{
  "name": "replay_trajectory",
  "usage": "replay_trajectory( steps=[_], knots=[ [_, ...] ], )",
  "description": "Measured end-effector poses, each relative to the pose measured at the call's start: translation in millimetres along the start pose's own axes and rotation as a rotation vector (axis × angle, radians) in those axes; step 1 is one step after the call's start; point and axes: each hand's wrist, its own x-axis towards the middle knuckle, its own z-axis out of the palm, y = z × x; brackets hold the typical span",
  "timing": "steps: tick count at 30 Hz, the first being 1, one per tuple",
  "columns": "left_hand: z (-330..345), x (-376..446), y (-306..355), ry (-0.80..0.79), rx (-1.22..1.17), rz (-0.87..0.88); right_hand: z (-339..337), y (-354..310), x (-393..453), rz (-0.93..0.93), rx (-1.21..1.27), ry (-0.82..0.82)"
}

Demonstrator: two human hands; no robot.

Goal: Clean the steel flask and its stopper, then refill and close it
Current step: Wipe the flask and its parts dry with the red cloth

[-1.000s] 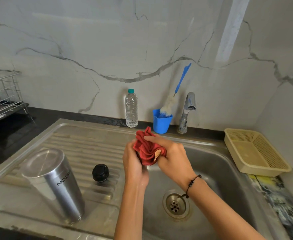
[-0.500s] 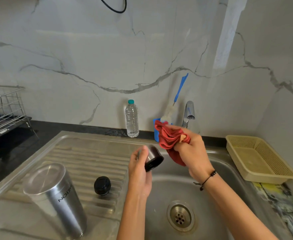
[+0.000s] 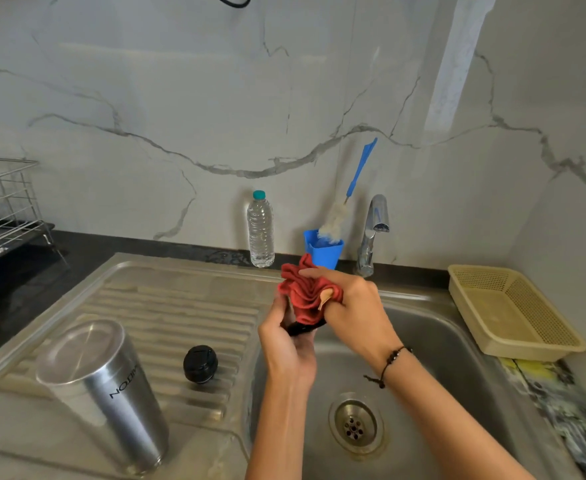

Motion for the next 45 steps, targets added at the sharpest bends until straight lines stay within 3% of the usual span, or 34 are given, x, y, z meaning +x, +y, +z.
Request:
replay_trajectory(
  steps=[8, 11, 13, 14, 17, 21, 24, 31, 36, 39, 42, 45],
  knots=[
    [1, 5, -9, -0.023, 0.062, -0.084, -5, 23, 8, 0.247, 0.377, 0.066],
    [0, 6, -10, -0.082, 0.139, -0.062, -9, 17, 10, 0.297, 0.775, 0.083],
    [-3, 9, -5, -0.038, 0.117, -0.077, -10, 18, 12, 0.292, 0.913, 0.174],
    [-4, 11, -3, 0.013, 0.099, -0.096, -11, 19, 13, 0.247, 0.882, 0.235],
    [-8, 15, -1, 0.115, 0.046, -0.127, -9, 17, 9, 0.000, 0.454, 0.280],
    [0, 6, 2, 0.005, -0.033, -0.088, 18, 5, -11, -0.425, -0.154, 0.220],
    [5, -1, 11, -0.072, -0.099, -0.109, 30, 19, -13, -0.536, -0.390, 0.270],
    [9, -1, 12, 0.030, -0.060, -0.076, 16, 14, -6, -0.274, 0.003, 0.177],
    [13, -4, 4, 0.033, -0.130, -0.107, 0, 17, 3, -0.040, 0.124, 0.148],
    [12, -3, 1, 0.015, -0.089, -0.129, -3, 20, 7, 0.023, 0.174, 0.160],
    [13, -3, 1, -0.023, 0.095, -0.154, -5, 26, 10, 0.104, 0.280, 0.159],
    [12, -2, 7, 0.017, 0.130, -0.159, -10, 21, 15, 0.169, 0.640, 0.179]
  ],
)
